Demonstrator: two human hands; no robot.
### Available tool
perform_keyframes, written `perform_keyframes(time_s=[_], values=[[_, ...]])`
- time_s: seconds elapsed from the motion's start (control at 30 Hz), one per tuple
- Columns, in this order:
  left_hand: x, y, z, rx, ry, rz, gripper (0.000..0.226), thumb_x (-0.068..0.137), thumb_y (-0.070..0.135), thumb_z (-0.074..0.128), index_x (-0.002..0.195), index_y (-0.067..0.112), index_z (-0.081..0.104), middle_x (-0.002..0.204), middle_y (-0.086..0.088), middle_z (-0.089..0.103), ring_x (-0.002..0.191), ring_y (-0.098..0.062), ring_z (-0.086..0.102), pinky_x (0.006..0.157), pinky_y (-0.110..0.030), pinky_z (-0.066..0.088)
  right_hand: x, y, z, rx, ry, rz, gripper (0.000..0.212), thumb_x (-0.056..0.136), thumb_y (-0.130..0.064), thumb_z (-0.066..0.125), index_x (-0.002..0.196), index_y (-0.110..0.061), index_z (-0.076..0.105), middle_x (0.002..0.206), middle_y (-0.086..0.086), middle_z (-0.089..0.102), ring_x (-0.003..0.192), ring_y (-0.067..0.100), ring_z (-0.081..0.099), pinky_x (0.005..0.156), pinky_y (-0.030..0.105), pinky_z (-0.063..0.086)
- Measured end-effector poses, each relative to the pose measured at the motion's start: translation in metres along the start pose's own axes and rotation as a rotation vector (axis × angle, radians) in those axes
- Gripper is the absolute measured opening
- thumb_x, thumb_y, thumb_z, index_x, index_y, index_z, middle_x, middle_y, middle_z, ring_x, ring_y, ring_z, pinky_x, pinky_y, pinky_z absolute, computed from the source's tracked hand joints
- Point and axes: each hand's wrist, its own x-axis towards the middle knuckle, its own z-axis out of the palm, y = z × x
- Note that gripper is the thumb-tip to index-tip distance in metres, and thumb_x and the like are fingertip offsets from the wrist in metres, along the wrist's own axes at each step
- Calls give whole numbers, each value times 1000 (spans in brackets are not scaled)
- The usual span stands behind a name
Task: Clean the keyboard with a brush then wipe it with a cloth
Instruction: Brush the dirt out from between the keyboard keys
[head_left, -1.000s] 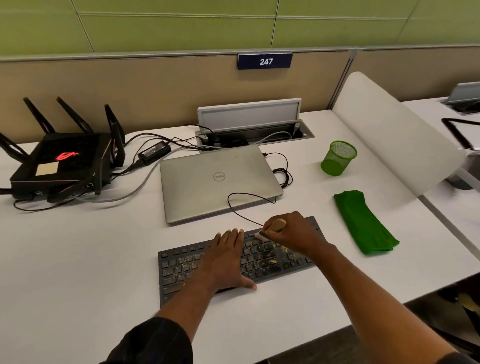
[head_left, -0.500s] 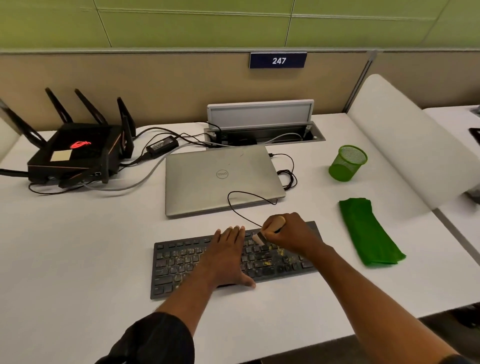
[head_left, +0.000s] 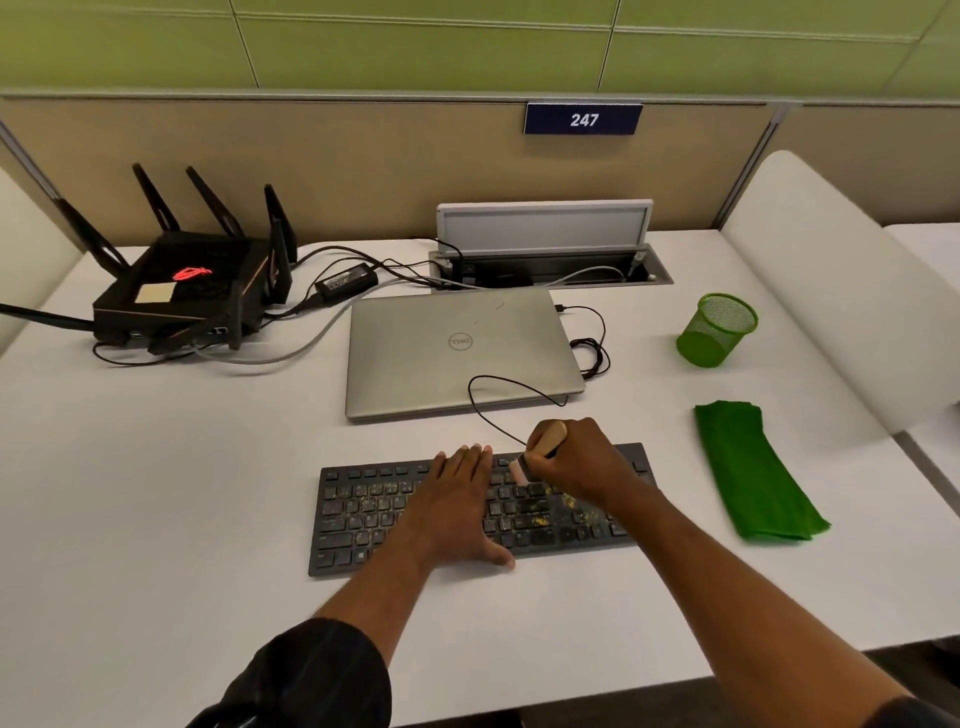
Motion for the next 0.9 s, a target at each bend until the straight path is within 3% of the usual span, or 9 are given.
perform_keyframes(time_s=[0.17,0.27,0.4,0.53,0.9], values=[[-4,1,-1,1,13,-18,139,70,84,65,160,12,-13,170,-9,-6,157,-25,-7,127,-48,0,2,2,1,51,69,-18,8,87,-23,67,86,-20,74,75,-9,72,67,4,65,59,20,50],[-5,1,0,-5,22,-27,139,70,84,65,160,13,-13,170,-8,-6,157,-25,-7,127,-48,0,-1,5,3,33,33,-23,7,87,-22,67,86,-23,74,73,-11,71,65,3,64,56,17,49],[-6,-1,-3,-6,18,-19,139,70,83,67,160,12,-12,170,-8,-5,157,-25,-6,127,-49,0,-3,6,3,14,-2,-14,8,83,-21,65,80,-24,72,72,-9,71,66,7,65,59,26,51],[-7,0,-4,-2,20,-16,137,71,82,66,160,12,-12,170,-8,-4,157,-25,-5,127,-47,-1,-3,4,2,39,36,-34,8,86,-21,66,85,-22,74,75,-11,72,68,5,65,58,19,51],[-7,0,-6,3,30,-7,136,72,81,67,160,13,-11,170,-9,-3,157,-26,-4,127,-45,-4,-8,2,5,14,49,-66,8,88,-21,66,90,-19,74,78,-8,72,67,7,65,60,26,52]])
